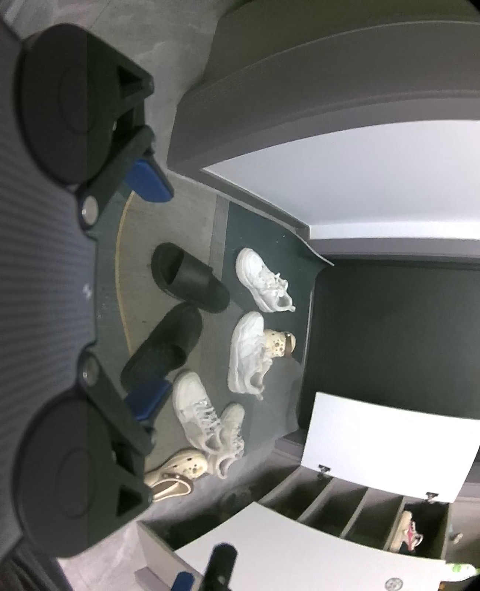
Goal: Organize scattered shoes
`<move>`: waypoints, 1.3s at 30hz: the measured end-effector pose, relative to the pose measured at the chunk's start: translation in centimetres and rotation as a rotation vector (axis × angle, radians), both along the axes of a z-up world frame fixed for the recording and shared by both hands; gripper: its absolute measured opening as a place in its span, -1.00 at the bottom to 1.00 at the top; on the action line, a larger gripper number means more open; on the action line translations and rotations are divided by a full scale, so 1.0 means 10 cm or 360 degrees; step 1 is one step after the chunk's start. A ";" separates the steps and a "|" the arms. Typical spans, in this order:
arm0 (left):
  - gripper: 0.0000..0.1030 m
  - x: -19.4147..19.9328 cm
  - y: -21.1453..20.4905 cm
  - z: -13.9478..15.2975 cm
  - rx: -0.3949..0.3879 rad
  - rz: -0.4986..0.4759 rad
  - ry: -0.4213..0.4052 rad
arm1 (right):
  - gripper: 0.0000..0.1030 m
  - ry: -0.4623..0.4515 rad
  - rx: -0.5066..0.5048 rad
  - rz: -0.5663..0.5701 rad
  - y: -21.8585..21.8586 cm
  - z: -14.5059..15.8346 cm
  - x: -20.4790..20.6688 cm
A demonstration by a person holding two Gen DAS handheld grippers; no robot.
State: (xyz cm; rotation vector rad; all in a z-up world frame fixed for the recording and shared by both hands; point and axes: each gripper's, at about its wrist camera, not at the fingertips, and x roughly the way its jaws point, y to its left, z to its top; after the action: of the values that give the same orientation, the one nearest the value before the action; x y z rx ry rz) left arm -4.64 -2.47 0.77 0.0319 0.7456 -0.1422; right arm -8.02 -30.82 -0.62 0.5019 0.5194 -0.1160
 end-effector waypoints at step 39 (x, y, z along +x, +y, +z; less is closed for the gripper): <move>-0.18 3.18 -2.11 -4.02 0.1003 -0.1034 0.0139 | 1.00 0.0498 0.0206 -0.0490 -0.15 -0.68 0.84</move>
State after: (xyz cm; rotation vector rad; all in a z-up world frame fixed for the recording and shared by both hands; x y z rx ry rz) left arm 27.18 -23.52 -39.46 0.8774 0.8225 -0.5238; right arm 0.39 -32.28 -7.38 0.6941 0.7560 -0.4632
